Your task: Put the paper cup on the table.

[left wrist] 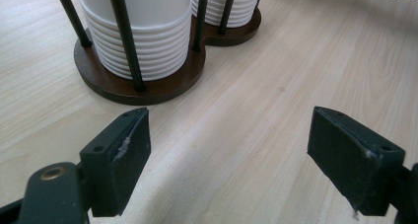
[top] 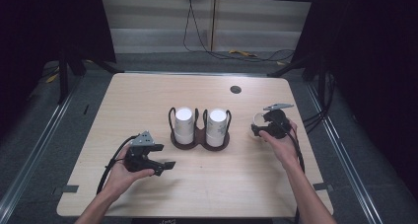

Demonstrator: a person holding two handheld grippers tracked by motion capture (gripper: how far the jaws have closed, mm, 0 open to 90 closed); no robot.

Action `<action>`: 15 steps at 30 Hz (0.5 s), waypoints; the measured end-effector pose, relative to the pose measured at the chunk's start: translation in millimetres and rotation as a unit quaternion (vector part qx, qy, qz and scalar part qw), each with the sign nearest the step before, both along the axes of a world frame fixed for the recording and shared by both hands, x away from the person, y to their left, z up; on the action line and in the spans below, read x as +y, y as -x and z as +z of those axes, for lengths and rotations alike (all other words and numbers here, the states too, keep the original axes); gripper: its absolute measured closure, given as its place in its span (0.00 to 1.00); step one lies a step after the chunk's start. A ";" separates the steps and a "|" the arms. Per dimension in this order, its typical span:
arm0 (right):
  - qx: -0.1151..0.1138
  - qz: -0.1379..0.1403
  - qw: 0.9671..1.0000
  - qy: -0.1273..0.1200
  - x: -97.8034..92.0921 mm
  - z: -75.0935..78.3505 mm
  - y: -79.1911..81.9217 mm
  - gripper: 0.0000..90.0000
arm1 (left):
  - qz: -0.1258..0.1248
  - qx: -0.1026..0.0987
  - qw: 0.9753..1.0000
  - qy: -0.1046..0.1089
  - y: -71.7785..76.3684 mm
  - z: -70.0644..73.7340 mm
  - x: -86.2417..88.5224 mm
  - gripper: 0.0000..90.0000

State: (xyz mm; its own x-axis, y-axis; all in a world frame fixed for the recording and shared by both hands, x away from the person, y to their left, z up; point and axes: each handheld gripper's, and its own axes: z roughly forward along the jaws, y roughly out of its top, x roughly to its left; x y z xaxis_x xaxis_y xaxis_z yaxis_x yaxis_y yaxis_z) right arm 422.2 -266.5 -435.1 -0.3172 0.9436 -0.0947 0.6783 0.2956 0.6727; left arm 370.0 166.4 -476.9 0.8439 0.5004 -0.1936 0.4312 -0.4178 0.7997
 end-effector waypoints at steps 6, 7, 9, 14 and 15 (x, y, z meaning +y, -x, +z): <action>0.012 0.002 1.000 0.000 2.1 -7.1 -4.6 0.27 | 0.014 -0.003 1.000 0.006 -2.5 2.0 7.4 0.19; 0.010 -0.002 1.000 -0.002 2.4 -8.1 -5.3 0.26 | 0.015 -0.002 1.000 0.006 -2.5 2.0 7.9 0.19; 0.007 -0.005 1.000 -0.006 2.4 -9.1 -6.8 0.26 | 0.014 -0.001 1.000 0.005 -2.4 1.8 8.4 0.19; 0.007 0.000 1.000 -0.013 3.7 -11.0 -7.9 0.24 | 0.014 0.000 1.000 0.005 -2.2 1.9 8.4 0.19; 0.008 0.002 1.000 -0.020 3.0 -11.3 -8.2 0.23 | 0.014 0.000 1.000 0.005 -2.2 1.8 8.4 0.19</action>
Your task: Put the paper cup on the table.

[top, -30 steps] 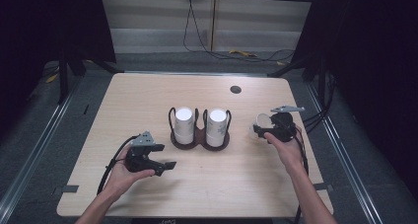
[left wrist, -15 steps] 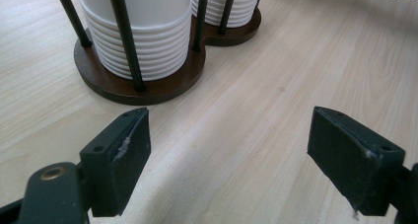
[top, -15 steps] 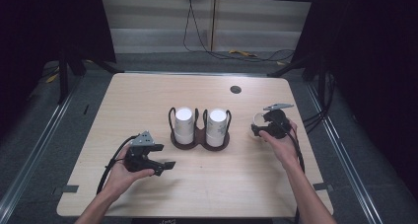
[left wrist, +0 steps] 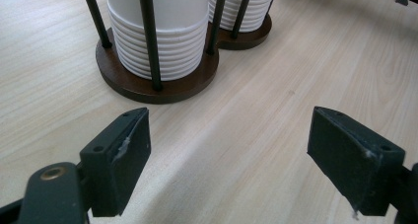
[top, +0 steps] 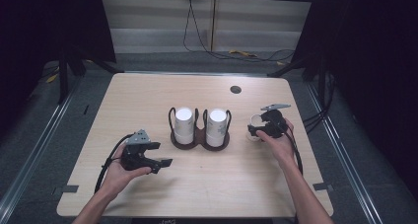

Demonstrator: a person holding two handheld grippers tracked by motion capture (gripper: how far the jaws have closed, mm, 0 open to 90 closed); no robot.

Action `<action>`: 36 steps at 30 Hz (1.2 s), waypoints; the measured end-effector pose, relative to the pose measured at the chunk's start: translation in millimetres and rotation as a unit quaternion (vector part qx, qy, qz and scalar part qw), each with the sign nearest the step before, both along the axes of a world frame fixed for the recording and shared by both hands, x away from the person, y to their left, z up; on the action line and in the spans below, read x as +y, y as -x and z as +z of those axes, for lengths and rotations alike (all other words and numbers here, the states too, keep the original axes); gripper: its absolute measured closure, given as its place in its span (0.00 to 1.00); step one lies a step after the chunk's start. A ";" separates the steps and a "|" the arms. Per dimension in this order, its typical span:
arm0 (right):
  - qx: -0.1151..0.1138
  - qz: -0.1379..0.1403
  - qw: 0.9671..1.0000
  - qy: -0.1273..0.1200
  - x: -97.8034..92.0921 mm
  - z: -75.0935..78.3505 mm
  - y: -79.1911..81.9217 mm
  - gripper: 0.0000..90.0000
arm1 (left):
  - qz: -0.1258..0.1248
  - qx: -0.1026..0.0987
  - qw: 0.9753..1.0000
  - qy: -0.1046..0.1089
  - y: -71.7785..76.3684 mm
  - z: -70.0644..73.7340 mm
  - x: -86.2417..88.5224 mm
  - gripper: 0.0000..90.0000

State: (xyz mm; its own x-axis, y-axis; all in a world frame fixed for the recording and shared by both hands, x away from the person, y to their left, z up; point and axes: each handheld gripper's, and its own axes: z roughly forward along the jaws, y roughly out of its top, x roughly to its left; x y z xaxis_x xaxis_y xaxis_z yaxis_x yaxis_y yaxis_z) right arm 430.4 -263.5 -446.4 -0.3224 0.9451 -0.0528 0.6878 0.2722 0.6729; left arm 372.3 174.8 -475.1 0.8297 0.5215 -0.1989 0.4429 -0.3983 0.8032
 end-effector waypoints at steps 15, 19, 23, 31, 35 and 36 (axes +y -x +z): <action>0.013 -0.003 0.999 -0.033 -5.7 -11.0 1.0 0.16 | -0.001 0.003 1.000 -0.004 0.1 -1.5 0.1 0.19; 0.010 -0.009 0.999 -0.033 -9.3 -13.5 5.4 0.17 | -0.001 0.000 1.000 -0.003 0.1 -1.2 0.6 0.19; 0.011 -0.011 0.999 -0.038 -13.9 -15.3 12.9 0.17 | 0.003 0.007 1.000 0.004 -0.5 -1.3 0.6 0.19; 0.005 -0.015 0.999 -0.051 -20.0 -11.1 31.1 0.17 | 0.008 0.004 1.000 0.003 0.1 0.3 2.3 0.19; 0.000 -0.014 0.998 -0.060 -22.9 -11.5 37.9 0.17 | 0.016 0.002 1.000 0.007 -0.9 1.2 4.6 0.19; -0.003 -0.014 0.998 -0.064 -23.6 -10.5 41.1 0.17 | 0.021 0.002 1.000 0.007 -1.1 1.8 5.8 0.20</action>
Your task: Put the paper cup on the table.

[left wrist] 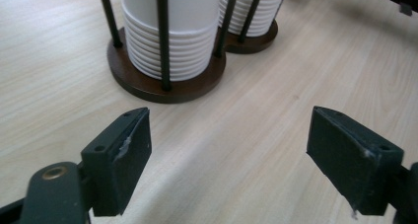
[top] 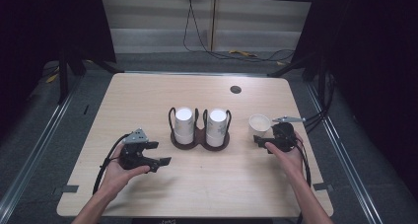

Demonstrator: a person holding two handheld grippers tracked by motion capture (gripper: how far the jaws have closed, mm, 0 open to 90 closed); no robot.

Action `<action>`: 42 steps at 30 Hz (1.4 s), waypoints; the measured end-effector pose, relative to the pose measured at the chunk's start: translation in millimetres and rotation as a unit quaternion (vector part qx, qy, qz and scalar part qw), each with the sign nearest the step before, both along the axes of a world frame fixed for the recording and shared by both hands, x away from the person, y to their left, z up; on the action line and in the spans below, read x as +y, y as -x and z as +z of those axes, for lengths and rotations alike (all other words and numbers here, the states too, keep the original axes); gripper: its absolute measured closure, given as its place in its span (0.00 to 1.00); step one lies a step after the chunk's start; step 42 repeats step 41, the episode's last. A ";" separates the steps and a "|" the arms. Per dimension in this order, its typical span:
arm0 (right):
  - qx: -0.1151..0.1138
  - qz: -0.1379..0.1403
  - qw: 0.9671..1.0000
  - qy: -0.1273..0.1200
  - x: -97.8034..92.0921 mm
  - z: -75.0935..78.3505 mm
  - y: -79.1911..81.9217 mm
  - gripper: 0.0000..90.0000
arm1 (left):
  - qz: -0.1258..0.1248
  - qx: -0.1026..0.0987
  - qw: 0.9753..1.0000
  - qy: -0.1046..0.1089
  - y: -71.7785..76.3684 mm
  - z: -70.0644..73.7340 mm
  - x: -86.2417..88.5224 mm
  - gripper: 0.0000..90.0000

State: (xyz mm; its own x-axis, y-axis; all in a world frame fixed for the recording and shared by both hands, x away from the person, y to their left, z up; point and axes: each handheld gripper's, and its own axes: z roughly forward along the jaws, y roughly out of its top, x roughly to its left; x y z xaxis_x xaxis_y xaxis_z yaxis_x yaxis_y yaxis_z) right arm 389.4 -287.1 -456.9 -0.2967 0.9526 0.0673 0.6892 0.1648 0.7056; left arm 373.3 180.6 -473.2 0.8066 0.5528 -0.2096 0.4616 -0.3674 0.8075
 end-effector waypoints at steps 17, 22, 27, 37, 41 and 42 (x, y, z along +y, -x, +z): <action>-0.031 0.033 0.998 -0.037 21.6 18.7 54.3 0.17 | 0.005 0.013 1.000 -0.023 13.0 -0.2 2.1 0.20; -0.031 0.040 0.998 -0.043 32.3 17.4 67.1 0.18 | 0.015 0.028 0.999 -0.025 18.3 -2.4 4.1 0.21; -0.025 0.055 0.998 -0.029 47.1 4.7 78.0 0.19 | 0.029 0.033 0.999 -0.028 19.5 -7.3 9.9 0.22; -0.023 0.078 0.997 -0.012 69.1 -5.8 90.8 0.19 | 0.044 0.039 0.998 -0.008 21.2 -15.6 17.4 0.22; -0.017 0.076 0.997 0.008 68.3 -15.7 90.3 0.19 | 0.053 0.053 0.997 0.008 21.3 -18.0 16.2 0.22; -0.017 0.076 0.997 0.008 68.3 -15.7 90.3 0.19 | 0.053 0.053 0.997 0.008 21.3 -18.0 16.2 0.22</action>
